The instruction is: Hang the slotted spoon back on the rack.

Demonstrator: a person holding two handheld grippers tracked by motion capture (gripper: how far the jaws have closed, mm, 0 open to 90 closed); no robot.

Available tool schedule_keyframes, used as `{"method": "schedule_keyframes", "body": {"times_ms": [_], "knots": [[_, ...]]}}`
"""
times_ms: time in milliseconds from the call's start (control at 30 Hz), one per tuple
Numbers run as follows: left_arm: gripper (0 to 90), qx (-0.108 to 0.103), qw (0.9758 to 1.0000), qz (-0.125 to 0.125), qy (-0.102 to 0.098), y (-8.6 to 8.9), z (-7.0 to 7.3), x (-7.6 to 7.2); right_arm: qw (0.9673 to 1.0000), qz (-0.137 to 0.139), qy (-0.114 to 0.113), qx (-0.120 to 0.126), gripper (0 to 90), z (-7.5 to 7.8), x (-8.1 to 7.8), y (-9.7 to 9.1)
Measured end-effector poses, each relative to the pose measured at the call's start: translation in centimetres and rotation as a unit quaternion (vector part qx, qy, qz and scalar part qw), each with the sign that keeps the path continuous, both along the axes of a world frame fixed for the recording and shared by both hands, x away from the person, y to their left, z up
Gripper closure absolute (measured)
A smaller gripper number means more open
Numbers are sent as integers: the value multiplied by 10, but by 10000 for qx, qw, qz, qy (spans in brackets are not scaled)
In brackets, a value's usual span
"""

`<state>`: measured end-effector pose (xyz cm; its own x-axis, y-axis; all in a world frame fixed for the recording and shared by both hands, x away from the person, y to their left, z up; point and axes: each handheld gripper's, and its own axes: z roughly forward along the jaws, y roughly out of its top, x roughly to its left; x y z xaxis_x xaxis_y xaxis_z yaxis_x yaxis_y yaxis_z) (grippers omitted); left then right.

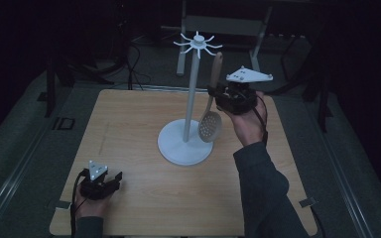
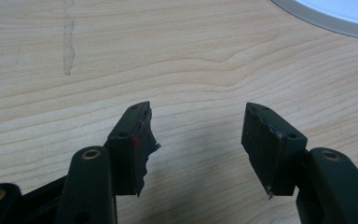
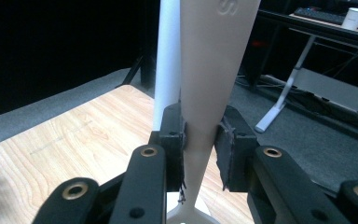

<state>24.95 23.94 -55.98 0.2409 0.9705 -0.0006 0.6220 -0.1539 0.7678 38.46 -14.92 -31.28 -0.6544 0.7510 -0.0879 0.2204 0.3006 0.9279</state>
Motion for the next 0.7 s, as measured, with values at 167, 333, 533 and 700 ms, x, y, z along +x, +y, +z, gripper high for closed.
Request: {"method": "schedule_keyframes", "body": {"times_ms": [167, 333, 533, 700], "knots": [[431, -13, 10000, 8, -13, 1, 0, 0, 10000, -20, 69, -7, 738, 1, 5, 3], [431, -9, 10000, 8, -9, 1, 1, 0, 9999, -3, 120, -33, 738, 0, 8, 6], [431, -13, 10000, 13, -18, 2, 1, 0, 9998, -3, 173, -53, 738, -1, 12, 10], [431, -9, 10000, 9, -14, 1, 1, 0, 9997, -19, 193, -111, 737, -1, 15, 15]]}}
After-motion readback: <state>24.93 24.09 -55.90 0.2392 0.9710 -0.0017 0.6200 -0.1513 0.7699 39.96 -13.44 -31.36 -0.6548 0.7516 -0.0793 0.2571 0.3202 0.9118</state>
